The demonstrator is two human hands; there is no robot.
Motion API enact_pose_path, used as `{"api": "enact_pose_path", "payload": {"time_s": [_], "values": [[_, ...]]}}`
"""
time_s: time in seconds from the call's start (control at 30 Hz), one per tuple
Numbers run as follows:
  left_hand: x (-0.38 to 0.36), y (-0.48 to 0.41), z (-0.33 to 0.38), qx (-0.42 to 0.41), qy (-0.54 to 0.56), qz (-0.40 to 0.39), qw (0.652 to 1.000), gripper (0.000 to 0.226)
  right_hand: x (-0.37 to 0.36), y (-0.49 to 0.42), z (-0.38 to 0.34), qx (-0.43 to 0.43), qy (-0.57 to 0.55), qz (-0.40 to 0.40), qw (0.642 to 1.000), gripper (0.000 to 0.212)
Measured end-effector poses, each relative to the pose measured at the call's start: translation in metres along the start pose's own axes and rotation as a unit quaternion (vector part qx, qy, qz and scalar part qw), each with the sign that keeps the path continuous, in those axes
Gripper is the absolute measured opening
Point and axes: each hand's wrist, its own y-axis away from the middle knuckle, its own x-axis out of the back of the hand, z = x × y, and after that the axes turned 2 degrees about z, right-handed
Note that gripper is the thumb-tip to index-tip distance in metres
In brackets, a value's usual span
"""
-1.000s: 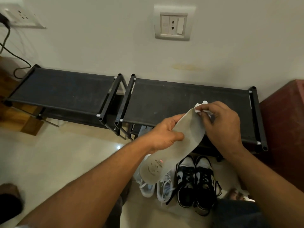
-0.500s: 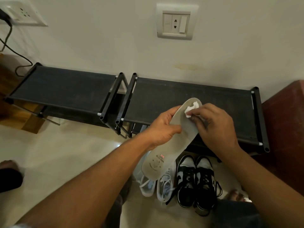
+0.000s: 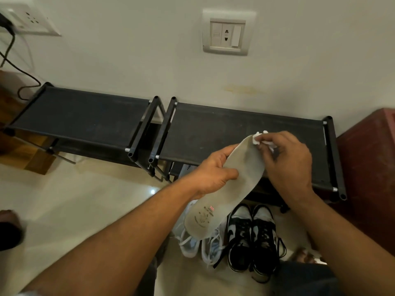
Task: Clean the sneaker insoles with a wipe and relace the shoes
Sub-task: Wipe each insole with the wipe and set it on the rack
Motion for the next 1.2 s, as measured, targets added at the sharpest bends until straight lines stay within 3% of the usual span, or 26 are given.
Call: {"api": "enact_pose_path", "payload": {"time_s": [0.2,0.33,0.5,0.63,0.77,0.9,1.07,1.2], "values": [[0.001,0.000,-0.001,0.005,0.018,0.011,1.000,0.072,-0.011,0.013,-0.017,0.113,0.010,-0.090,0.990,0.019],[-0.001,0.000,0.000,0.002,0.006,-0.012,1.000,0.073,0.002,-0.005,0.000,-0.003,0.021,0.001,1.000,0.014],[-0.001,0.001,0.000,0.006,0.022,0.002,1.000,0.073,-0.009,0.010,-0.013,0.102,-0.004,-0.076,0.992,0.018],[-0.001,0.000,-0.001,0.004,0.003,-0.012,1.000,0.076,0.002,-0.007,0.004,-0.001,0.014,-0.005,1.000,0.017],[0.002,-0.003,-0.001,0.004,0.004,0.022,1.000,0.075,-0.003,0.004,-0.001,0.056,0.031,-0.063,0.996,0.015],[0.001,-0.003,-0.002,0.000,-0.016,0.023,1.000,0.075,0.004,-0.003,0.007,-0.006,0.027,-0.035,0.999,0.016],[0.005,-0.004,-0.002,-0.009,0.009,0.066,0.998,0.075,-0.004,0.010,-0.006,0.066,0.018,-0.106,0.992,0.015],[0.003,-0.003,-0.002,-0.007,-0.005,0.051,0.999,0.075,0.002,0.001,0.005,-0.020,0.015,-0.050,0.998,0.018]]}}
